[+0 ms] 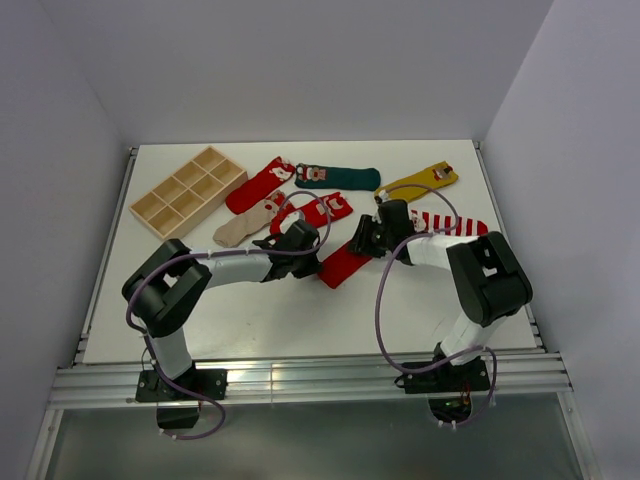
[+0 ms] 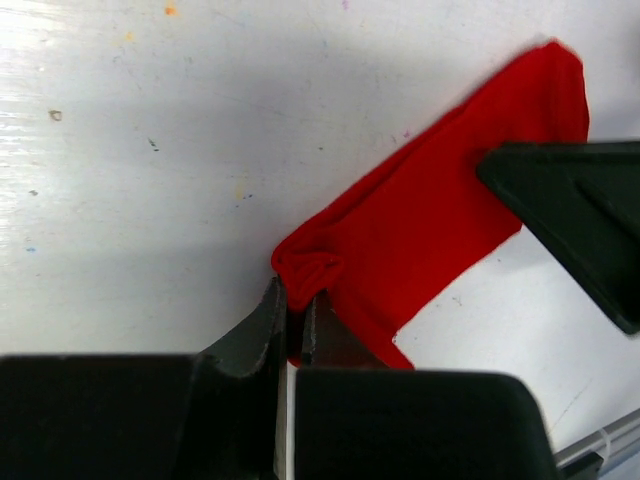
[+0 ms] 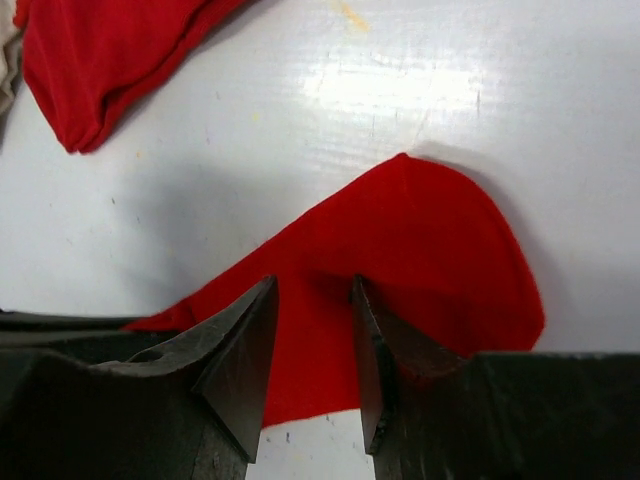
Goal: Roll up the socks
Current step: Roll the sock at the center of the board.
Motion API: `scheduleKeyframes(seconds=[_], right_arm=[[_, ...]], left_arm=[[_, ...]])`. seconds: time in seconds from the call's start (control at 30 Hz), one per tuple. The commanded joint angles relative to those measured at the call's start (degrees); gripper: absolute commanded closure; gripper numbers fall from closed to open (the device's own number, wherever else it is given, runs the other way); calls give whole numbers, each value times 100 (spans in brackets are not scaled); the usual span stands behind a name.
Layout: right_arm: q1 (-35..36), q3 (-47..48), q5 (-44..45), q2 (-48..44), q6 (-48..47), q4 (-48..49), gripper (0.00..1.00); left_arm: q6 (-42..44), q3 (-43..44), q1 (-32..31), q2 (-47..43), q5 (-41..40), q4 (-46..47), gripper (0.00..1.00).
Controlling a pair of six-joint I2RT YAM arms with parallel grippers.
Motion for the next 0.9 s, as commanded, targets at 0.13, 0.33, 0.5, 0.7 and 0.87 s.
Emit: scheduleKeyframes(seconds=[0.13,0.33,0.5,0.7,0.87], right_arm=[[529,-617,486,-1285,-69,-56,57],[1056,-1127,408,-1848,538,269,60],[1443,-1285,407,-1770,687,577,62],[1637,-1329,434,-1313,793,832,71],[1690,-1549,583,-1163,925,665,80]], left_arm=[[163,255,-35,108,-321,-682,100],[128,299,-44,134,-374,-761,100],[119,317,-52,178,-339,-752,100],[92,369,-61,178,-391,-805,100],[5,431,-61,231,-445,-937,100]])
